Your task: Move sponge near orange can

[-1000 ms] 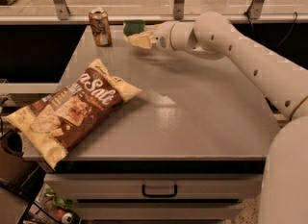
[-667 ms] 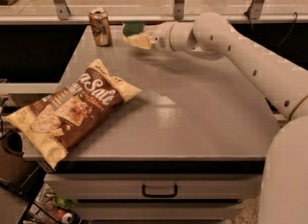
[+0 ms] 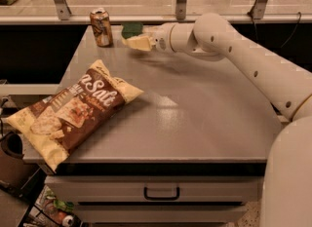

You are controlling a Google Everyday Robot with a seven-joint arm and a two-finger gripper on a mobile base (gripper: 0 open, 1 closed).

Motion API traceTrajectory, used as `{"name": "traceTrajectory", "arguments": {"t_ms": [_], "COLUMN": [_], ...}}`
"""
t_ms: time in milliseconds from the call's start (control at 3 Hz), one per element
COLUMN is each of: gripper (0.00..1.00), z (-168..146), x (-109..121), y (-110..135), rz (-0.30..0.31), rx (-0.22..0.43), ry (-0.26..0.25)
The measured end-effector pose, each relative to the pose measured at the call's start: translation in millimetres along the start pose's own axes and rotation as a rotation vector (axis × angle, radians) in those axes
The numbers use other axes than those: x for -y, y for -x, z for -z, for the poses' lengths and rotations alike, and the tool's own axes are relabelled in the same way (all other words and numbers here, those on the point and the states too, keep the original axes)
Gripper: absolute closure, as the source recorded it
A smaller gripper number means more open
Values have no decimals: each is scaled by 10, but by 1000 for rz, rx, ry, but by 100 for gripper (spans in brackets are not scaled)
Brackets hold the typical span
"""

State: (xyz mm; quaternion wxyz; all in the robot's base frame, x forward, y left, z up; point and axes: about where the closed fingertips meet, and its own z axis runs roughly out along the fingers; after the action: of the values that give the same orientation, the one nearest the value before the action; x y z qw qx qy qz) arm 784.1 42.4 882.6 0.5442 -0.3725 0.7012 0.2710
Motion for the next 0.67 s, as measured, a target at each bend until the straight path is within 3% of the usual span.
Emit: {"name": "traceTrajectory", "arguments": {"t_ms": [333,667], "gripper": [13,0], "z": [-23,-47], "x": [-20,-41], "y": [-2,-4], "rz": [0,-1], "rx": [0,-1], "ry": [4,9]}}
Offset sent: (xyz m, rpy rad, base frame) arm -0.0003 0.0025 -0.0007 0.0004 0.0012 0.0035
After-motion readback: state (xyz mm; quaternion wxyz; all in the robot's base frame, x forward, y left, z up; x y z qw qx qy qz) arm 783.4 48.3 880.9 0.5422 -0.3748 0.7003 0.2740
